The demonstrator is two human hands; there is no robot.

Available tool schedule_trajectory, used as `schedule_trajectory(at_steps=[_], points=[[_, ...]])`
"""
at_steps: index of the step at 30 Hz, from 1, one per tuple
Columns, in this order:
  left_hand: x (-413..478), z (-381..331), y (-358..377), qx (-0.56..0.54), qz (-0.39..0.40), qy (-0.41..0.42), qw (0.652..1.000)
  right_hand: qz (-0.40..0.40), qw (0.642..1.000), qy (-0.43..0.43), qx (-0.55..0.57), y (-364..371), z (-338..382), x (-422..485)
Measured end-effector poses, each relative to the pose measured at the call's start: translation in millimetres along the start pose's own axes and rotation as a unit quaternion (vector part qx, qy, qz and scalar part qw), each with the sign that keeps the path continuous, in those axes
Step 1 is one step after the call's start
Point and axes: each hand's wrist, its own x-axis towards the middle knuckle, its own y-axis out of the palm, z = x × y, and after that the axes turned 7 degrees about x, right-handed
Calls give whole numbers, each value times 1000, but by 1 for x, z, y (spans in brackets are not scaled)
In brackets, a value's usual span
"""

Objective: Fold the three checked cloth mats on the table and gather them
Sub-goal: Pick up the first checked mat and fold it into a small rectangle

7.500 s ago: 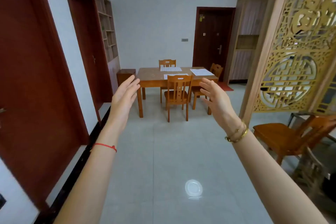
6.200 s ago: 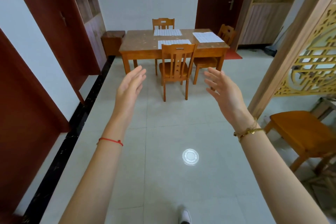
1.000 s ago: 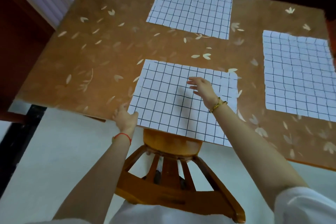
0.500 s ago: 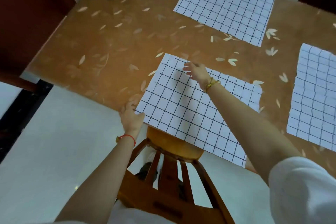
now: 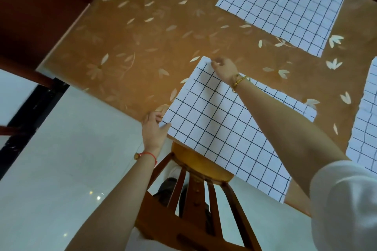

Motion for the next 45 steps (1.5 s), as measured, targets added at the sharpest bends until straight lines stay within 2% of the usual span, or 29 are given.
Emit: schedule_trajectory(at_steps=[4, 10, 19, 24, 32, 36, 40, 45], points=[[1, 0, -1, 1, 3, -4, 1000, 29, 995, -38, -87, 8, 3, 15], [2, -3, -3, 2, 8, -16, 1000, 49, 975, -45, -210, 18, -3, 28], [3, -3, -4, 12, 15, -18, 1000, 56, 978, -17, -202, 17, -6, 28], [3, -6, -5, 24, 17, -24, 999, 71, 972, -36, -219, 11, -5, 24], [2, -12, -6, 67, 32, -31, 997, -17, 979, -65, -193, -10, -3, 5], [0, -14, -12, 49, 37, -29, 998, -53, 984, -83, -148, -26, -1, -13], [5, -21, -26, 2, 16, -27, 999, -95, 988, -86, -85, -41, -2, -38], [15, -46, -53, -21, -33, 30, 999, -157, 981, -103, -51, -64, -2, -74]])
